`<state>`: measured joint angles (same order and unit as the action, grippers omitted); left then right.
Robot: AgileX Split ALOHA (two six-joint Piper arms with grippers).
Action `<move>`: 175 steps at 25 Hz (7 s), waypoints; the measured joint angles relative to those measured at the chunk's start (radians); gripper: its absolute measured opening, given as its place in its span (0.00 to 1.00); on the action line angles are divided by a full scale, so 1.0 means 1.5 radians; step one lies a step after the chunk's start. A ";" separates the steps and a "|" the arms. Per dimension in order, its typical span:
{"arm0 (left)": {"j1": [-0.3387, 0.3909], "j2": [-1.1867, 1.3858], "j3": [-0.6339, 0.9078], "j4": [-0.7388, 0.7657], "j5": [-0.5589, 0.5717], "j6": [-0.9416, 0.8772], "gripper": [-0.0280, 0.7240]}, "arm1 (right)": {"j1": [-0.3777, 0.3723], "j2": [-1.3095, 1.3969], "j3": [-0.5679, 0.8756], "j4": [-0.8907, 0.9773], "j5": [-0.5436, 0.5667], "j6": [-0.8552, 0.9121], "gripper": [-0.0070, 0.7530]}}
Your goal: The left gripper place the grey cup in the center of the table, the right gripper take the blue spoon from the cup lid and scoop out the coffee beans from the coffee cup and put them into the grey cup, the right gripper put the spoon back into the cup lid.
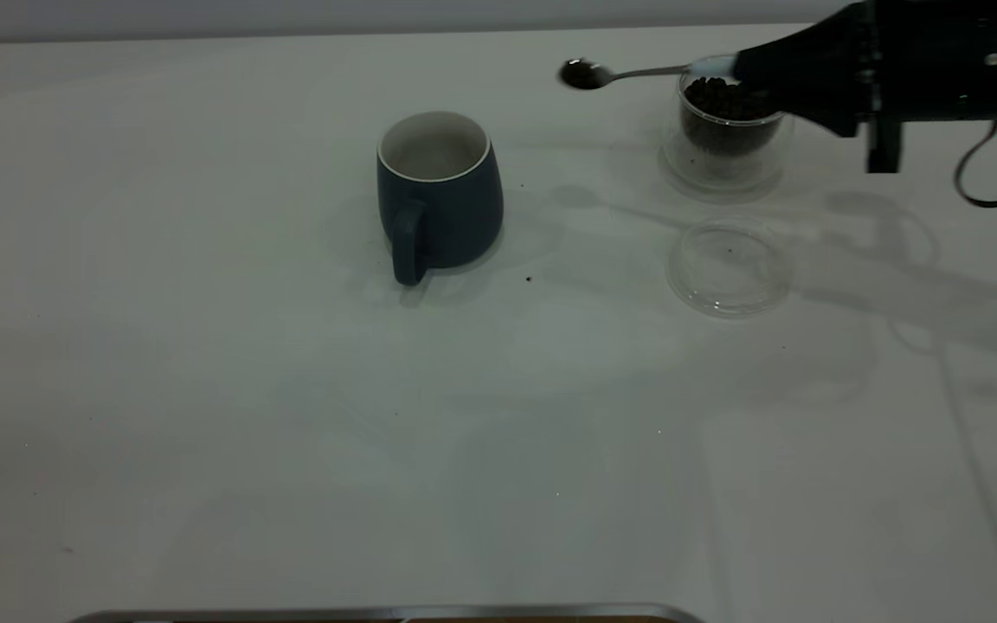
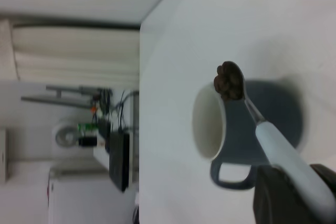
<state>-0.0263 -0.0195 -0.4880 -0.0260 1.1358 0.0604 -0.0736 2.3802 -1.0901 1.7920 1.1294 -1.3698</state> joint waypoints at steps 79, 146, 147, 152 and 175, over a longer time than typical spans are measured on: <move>0.000 0.000 0.000 0.000 0.000 0.000 0.79 | -0.096 -0.020 0.145 -0.029 -0.164 -0.104 0.22; 0.001 0.000 0.000 0.000 0.000 0.000 0.79 | -0.025 -1.207 0.294 -0.965 -0.110 0.695 0.79; 0.001 0.000 0.000 0.000 0.000 0.000 0.79 | -0.012 -1.226 0.296 -0.980 -0.101 0.711 0.79; 0.001 0.000 0.000 0.000 0.000 0.000 0.79 | 0.002 -1.305 0.299 -1.056 -0.028 0.766 0.79; 0.001 0.000 0.000 0.000 0.000 0.000 0.79 | 0.075 -1.561 0.408 -1.202 -0.008 0.913 0.79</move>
<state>-0.0245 -0.0195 -0.4880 -0.0260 1.1358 0.0604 0.0394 0.0391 -0.4787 -0.0104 1.1179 0.0000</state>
